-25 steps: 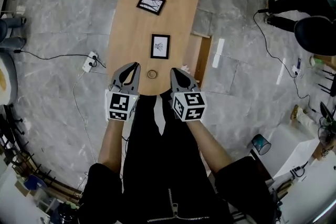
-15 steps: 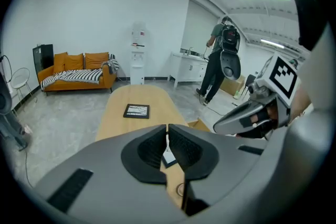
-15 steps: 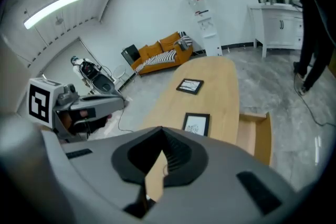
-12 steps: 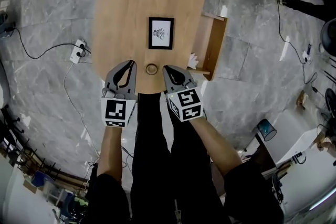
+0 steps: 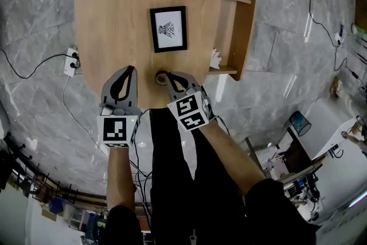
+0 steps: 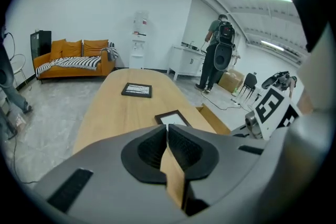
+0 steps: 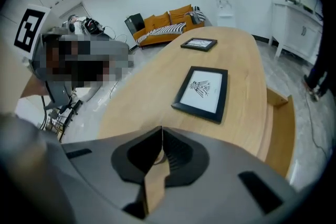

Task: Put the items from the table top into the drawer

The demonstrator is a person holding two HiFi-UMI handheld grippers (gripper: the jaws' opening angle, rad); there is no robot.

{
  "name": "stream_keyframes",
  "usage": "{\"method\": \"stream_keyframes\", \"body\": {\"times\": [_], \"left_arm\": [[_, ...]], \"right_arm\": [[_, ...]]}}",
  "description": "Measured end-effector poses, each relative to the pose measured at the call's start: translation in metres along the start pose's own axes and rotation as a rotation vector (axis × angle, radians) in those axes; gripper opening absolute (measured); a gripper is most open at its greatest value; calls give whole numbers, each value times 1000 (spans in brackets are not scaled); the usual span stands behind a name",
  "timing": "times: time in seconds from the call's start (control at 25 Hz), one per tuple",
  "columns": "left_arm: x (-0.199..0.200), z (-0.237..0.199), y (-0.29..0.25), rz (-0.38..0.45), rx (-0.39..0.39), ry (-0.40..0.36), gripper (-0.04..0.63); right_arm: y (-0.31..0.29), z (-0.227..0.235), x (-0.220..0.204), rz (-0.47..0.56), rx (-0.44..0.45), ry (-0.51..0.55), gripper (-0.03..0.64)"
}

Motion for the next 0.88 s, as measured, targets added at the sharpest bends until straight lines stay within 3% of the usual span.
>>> {"method": "stream_keyframes", "body": {"times": [0.2,0.44,0.88], "left_arm": [[-11,-12,0,-15,2,19,23],[-20,-16,-2,-43,-13,19,23],[-25,-7,-12,-64,-30,14,23]], "right_arm": [[-24,-7,-19,-98,16,64,121],[-42,-8,-39,-175,14,104,117],[-48,-4,-42,-221,8,62,49]]}}
Point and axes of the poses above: the fingertips, and each gripper's own axes: y backward along the fingers, z to its right, x out of its top, the point moved 4 cm from there along y, backward along the fingers, and after that the axes turned 9 degrees about y, right-handed, at the moved point
